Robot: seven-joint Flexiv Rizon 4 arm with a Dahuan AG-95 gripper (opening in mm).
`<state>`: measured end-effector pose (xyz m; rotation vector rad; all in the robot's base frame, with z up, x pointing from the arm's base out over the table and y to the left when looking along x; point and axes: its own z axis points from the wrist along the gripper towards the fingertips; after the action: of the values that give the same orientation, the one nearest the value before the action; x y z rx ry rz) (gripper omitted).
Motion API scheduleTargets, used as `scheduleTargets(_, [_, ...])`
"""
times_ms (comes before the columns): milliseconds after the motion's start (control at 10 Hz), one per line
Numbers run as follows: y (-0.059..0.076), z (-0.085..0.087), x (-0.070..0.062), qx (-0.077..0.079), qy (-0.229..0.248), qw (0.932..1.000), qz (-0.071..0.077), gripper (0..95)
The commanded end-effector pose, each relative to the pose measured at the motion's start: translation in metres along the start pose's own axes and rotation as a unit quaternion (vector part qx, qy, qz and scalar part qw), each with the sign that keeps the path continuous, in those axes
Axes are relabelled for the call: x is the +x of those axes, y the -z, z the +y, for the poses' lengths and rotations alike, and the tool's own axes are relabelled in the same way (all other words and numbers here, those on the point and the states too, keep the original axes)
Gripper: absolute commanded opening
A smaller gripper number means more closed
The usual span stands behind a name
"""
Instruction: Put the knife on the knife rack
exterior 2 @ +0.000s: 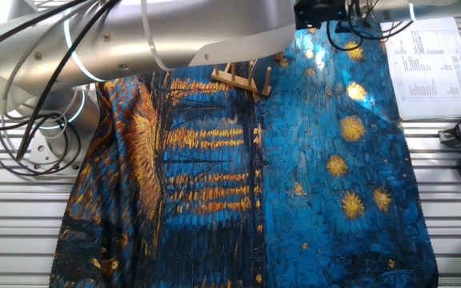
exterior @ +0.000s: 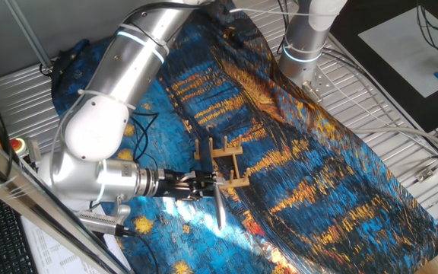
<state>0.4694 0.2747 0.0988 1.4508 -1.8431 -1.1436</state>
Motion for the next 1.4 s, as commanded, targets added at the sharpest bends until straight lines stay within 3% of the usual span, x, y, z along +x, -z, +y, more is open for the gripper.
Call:
scheduleTargets(100, [0.002,0.005,-0.001,0.001,-0.002,1.0000,0.000,57.0])
scheduleTargets(500, [0.010,0.021,0.000,0.001,-0.001,1.0000,-0.001,57.0])
scheduleTargets(600, [0.012,0.025,0.000,0.006,-0.004,1.0000,0.003,57.0])
scheduleTargets(700, [0.015,0.031,0.000,0.021,-0.015,0.9997,-0.004,57.0])
scheduleTargets(800, [0.018,0.037,0.000,0.046,-0.042,0.9979,-0.014,57.0])
scheduleTargets(900, [0.021,0.045,0.001,0.094,-0.089,0.9909,-0.039,38.0])
scheduleTargets(1000, [0.023,0.047,0.002,0.112,-0.102,0.9872,-0.051,38.0])
scheduleTargets(1100, [0.032,0.056,0.006,0.162,-0.137,0.9739,-0.081,38.0])
scheduleTargets(1200, [0.047,0.062,0.013,0.181,-0.155,0.9675,-0.084,38.0])
scheduleTargets(1400, [0.075,0.068,0.022,0.211,-0.189,0.9562,-0.074,38.0])
